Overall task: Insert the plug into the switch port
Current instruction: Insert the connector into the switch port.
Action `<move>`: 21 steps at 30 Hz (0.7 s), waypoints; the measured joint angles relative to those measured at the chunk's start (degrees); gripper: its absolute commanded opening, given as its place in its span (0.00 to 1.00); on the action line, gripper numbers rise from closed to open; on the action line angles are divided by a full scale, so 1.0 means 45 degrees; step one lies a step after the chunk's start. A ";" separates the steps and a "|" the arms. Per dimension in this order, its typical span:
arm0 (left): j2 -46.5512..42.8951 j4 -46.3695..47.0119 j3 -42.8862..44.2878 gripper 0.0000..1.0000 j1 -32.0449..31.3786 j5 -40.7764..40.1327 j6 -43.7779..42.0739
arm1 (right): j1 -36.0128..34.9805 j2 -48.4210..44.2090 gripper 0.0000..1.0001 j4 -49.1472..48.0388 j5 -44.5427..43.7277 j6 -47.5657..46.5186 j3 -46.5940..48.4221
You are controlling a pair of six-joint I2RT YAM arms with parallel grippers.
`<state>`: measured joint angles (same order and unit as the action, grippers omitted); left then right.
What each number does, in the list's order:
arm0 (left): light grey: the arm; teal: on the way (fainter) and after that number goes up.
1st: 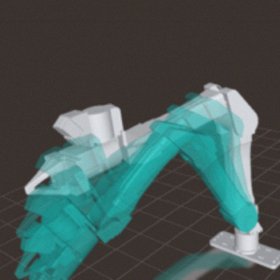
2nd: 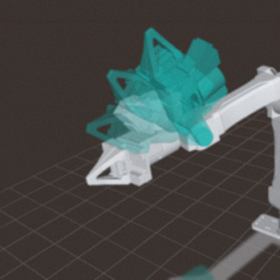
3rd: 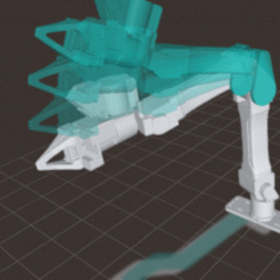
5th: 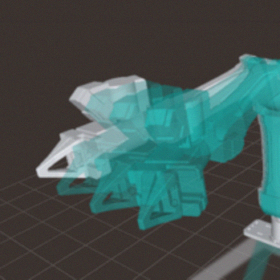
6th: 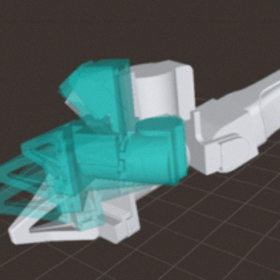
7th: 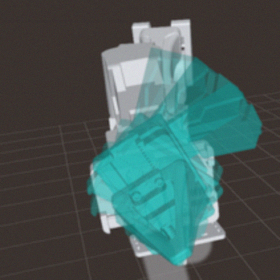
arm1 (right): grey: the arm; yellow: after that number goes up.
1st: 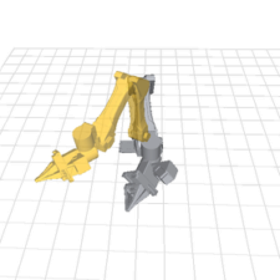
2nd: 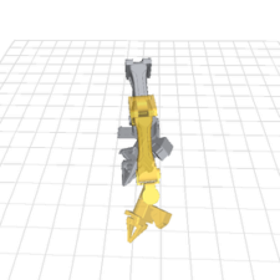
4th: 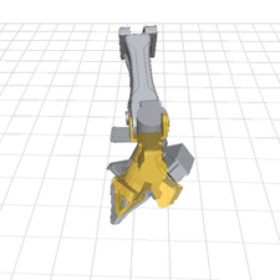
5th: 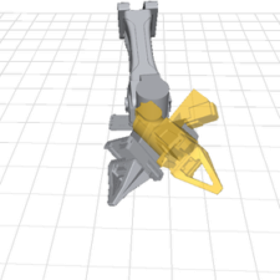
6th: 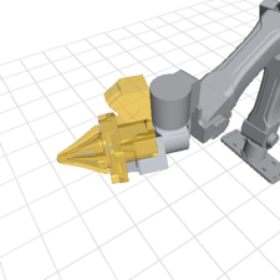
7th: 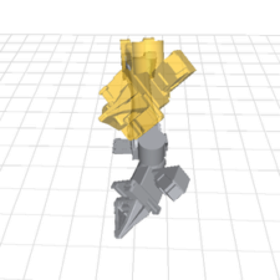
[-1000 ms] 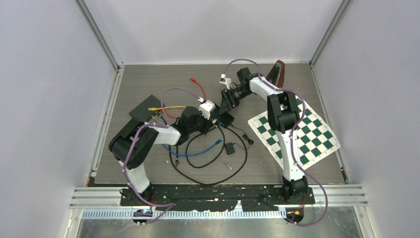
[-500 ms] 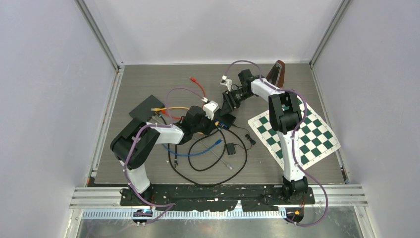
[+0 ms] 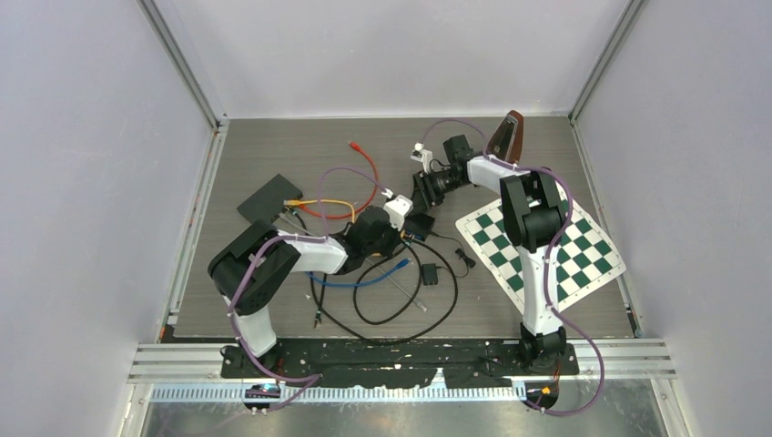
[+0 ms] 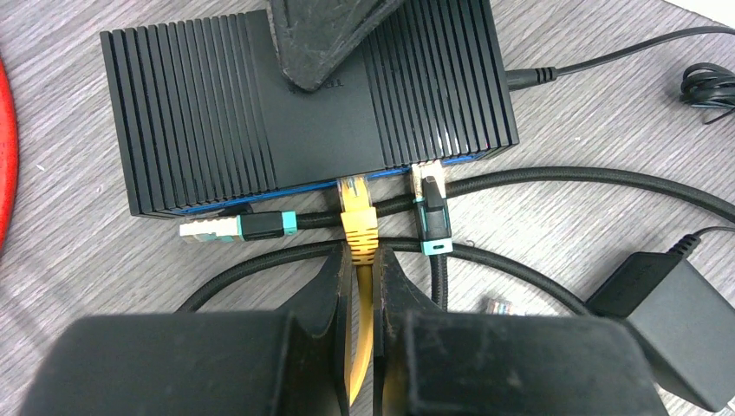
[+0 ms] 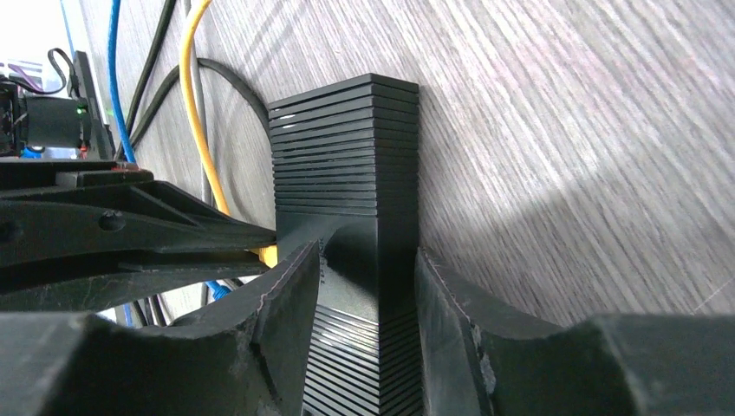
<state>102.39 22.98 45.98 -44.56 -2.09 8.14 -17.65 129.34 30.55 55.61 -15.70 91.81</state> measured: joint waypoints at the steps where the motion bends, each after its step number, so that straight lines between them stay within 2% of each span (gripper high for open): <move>1: 0.0015 0.0034 0.0000 0.00 -0.0073 -0.0136 -0.0010 | 0.0015 -0.0019 0.50 -0.0107 0.0005 0.0141 -0.0063; 11: 0.0029 0.0073 -0.0005 0.00 -0.0398 -0.1258 0.0593 | 0.0044 -0.0602 0.49 -0.2006 -0.0282 0.1506 -0.1355; 21: 0.0024 -0.0005 0.0068 0.00 -0.0408 -0.1321 0.1690 | 0.0044 -0.1195 0.49 -0.3691 -0.0719 0.2681 -0.2579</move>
<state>102.50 22.96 46.28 -46.39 -8.03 15.75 -17.45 123.96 13.93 52.38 -3.64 80.20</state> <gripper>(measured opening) 0.060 0.497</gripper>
